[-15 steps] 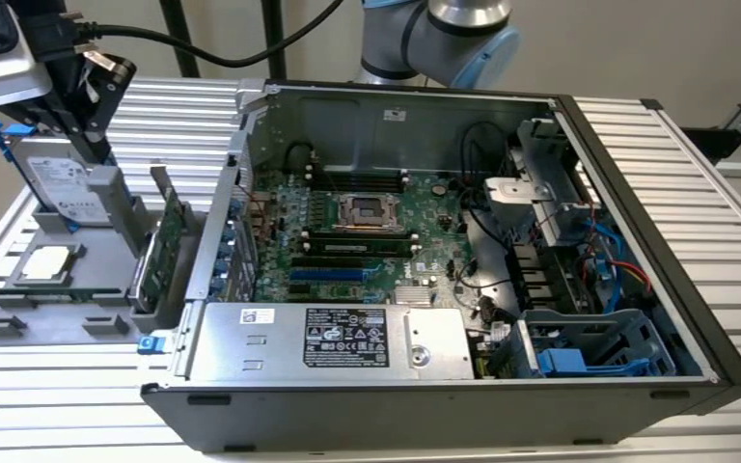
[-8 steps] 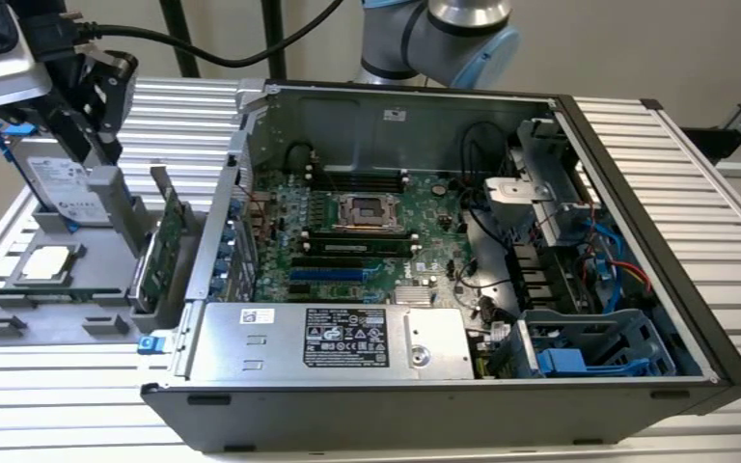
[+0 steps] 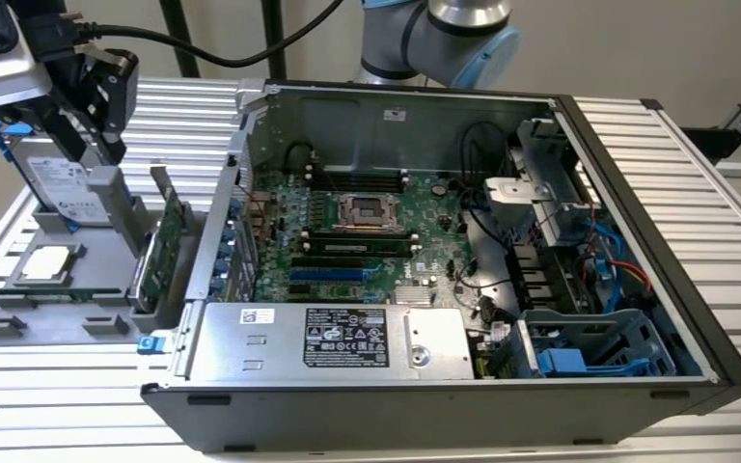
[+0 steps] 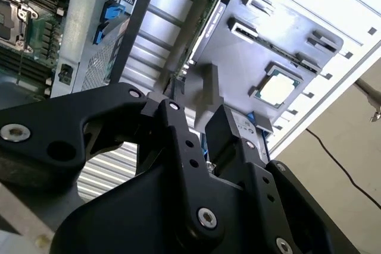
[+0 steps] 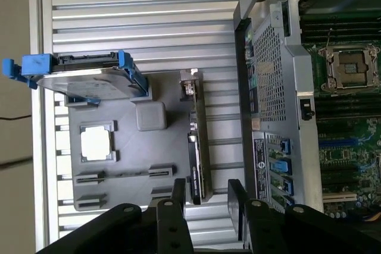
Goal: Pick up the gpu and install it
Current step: 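Pick up the gpu and move the gpu toward the slot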
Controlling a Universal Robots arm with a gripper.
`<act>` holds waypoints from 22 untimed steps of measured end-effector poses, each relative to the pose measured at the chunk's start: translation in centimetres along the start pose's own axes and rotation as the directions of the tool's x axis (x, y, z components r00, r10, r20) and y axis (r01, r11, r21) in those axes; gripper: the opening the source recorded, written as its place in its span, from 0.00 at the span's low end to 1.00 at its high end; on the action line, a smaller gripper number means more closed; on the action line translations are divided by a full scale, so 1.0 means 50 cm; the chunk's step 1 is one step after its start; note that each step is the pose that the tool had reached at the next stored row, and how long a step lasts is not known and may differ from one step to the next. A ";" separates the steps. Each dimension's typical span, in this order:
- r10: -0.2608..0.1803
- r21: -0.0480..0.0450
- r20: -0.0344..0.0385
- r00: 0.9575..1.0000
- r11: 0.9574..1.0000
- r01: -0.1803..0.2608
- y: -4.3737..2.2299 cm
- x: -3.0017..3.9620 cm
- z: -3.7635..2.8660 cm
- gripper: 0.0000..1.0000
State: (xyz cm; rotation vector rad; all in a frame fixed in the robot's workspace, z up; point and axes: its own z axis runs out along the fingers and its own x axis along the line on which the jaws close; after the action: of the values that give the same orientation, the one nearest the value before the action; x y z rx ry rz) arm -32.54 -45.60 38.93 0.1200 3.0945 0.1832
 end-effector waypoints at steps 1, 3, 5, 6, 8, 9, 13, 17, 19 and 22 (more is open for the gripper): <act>0.000 0.000 0.000 1.000 1.000 0.000 0.000 0.000 0.001 1.00; 0.000 0.000 0.000 1.000 1.000 0.000 -0.001 0.000 0.004 1.00; 0.000 0.000 0.000 1.000 1.000 0.000 -0.001 0.000 0.008 1.00; 0.000 0.001 0.000 1.000 1.000 0.000 -0.002 0.000 0.010 1.00; 0.000 0.001 0.000 1.000 1.000 0.000 -0.003 0.000 0.013 1.00; 0.000 0.001 0.000 1.000 1.000 0.000 -0.003 0.000 0.013 1.00; 0.000 0.001 0.000 1.000 1.000 0.000 -0.003 -0.001 0.014 1.00; 0.000 0.001 0.000 1.000 1.000 0.000 -0.004 -0.001 0.023 1.00; 0.000 0.001 0.000 1.000 1.000 0.000 -0.005 -0.001 0.028 1.00; 0.000 0.001 0.000 1.000 1.000 0.000 -0.006 -0.001 0.034 1.00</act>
State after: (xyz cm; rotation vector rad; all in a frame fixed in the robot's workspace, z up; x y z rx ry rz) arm -32.42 -45.69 37.19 0.1197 3.0945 0.1810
